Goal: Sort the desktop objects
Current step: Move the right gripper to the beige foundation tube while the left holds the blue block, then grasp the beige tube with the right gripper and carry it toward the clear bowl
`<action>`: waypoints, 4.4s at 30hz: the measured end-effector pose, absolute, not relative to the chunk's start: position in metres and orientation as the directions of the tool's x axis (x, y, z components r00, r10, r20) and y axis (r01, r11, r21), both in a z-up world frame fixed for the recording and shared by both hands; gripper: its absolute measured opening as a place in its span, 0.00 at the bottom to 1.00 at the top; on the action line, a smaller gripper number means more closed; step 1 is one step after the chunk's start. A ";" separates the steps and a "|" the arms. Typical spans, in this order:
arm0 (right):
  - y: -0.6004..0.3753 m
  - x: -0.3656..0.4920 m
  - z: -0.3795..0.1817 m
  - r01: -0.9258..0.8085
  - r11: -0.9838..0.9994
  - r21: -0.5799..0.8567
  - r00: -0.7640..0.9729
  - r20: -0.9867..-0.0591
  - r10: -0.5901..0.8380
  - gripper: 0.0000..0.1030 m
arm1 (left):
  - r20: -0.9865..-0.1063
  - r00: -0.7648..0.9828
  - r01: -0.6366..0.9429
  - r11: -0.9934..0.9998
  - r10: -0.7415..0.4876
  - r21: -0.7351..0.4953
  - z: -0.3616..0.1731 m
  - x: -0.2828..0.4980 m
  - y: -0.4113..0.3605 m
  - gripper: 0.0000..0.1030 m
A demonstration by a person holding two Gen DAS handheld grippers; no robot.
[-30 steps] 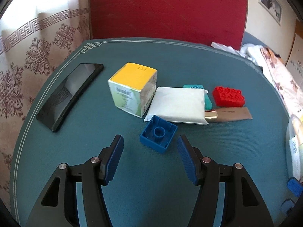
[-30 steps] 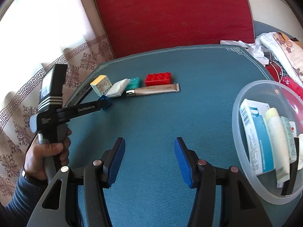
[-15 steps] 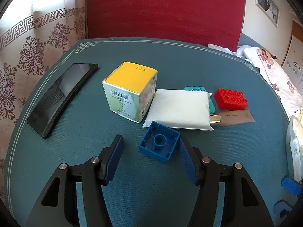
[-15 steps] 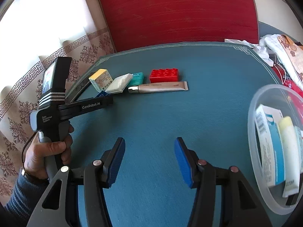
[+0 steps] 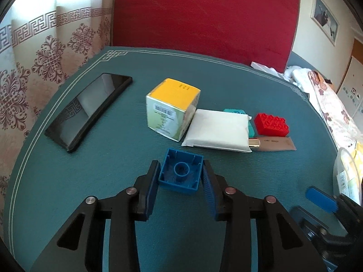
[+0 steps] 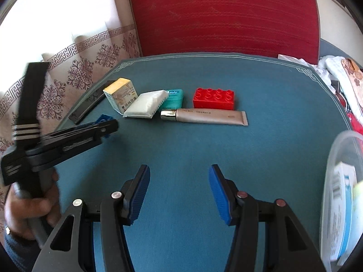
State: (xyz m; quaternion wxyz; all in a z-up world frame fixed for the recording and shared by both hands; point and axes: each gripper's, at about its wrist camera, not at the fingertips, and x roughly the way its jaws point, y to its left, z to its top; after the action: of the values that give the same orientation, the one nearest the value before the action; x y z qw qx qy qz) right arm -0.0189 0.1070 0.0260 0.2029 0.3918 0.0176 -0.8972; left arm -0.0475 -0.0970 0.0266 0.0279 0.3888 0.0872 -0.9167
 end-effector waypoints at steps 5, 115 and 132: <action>0.095 -0.042 0.025 0.394 -0.914 0.098 -0.619 -0.707 -0.343 0.57 | -0.710 -0.704 0.123 -0.982 0.015 -0.143 0.030 -0.044 -0.098 0.39; 0.221 0.048 0.081 0.179 -0.966 0.187 -0.765 -0.590 -0.256 0.24 | -0.648 -0.758 -0.098 -0.995 0.069 0.009 0.046 0.003 0.005 0.39; 0.308 0.058 0.081 0.040 -0.969 0.242 -0.807 -0.565 -0.174 0.24 | -0.682 -0.708 -0.213 -0.976 0.184 -0.042 0.051 0.019 0.061 0.39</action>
State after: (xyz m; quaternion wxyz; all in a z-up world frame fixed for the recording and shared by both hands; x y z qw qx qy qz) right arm 0.0581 0.3075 0.0813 0.0565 0.3055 -0.1100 -0.9441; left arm 0.0191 0.0607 0.0514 -0.1076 0.3665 -0.0198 -0.9240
